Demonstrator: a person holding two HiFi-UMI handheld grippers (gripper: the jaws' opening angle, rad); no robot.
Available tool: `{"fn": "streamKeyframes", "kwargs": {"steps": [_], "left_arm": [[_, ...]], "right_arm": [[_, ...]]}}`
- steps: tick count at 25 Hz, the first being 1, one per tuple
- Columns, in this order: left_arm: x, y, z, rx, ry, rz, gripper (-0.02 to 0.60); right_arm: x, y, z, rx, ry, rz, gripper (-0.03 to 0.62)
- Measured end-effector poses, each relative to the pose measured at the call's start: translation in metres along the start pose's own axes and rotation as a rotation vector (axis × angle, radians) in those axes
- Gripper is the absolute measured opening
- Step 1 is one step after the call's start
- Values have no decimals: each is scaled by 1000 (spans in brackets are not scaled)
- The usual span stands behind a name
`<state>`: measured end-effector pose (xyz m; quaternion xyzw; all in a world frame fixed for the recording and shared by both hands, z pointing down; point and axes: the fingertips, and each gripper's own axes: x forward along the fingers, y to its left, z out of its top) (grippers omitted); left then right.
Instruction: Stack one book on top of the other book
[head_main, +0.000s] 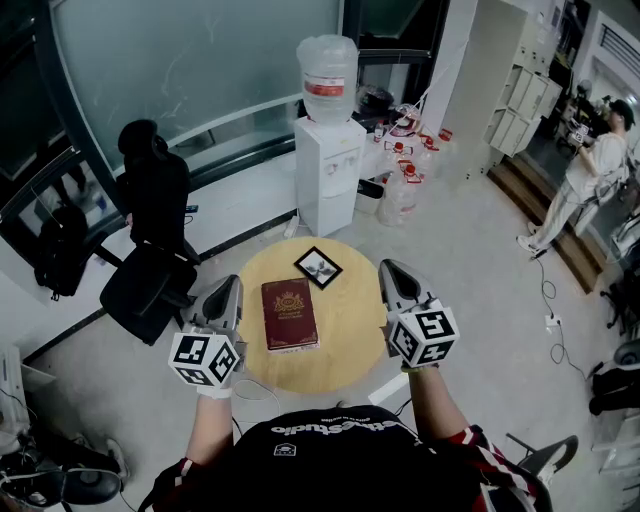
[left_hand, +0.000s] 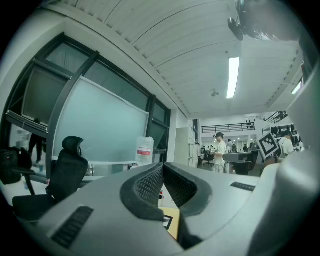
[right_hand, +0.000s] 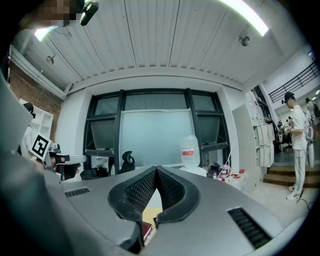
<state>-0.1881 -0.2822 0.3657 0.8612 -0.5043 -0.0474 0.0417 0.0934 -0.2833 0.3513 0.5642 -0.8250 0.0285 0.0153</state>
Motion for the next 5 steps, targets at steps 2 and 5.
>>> {"fn": "streamKeyframes", "kwargs": {"steps": [2,5], "left_arm": [[0,0,1,1,0,-2,17],[1,0,2,2,0,-5,17]], "right_arm": [[0,0,1,0,-1,-2,28],[-1,-2,2,-2,-2,-7,28]]}}
